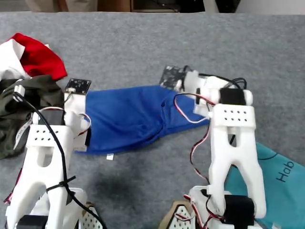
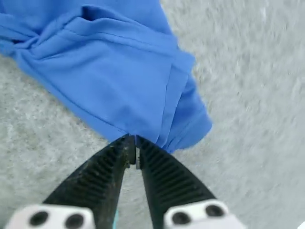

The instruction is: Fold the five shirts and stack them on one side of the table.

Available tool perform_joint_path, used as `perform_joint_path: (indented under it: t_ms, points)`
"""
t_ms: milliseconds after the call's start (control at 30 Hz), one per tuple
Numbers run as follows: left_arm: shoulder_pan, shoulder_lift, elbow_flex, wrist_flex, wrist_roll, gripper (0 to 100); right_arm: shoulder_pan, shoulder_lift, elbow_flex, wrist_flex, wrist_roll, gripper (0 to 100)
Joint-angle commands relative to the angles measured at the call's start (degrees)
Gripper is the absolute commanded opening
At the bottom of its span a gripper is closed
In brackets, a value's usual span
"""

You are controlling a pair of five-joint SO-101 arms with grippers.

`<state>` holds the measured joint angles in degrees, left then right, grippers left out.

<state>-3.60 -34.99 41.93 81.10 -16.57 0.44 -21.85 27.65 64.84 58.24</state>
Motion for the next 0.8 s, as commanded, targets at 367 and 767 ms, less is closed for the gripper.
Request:
perform_joint_path:
  t_ms: [367, 767]
  points:
    - [-7.3, 21.8, -27.3, 8.6, 6.2, 17, 7.3, 21.1, -16.4, -10.3, -21.2, 0.5]
    - [-10.9, 45.7, -44.2, 12.2, 9.1, 21, 14.5, 26.9, -21.1, -12.0, -19.6, 0.5]
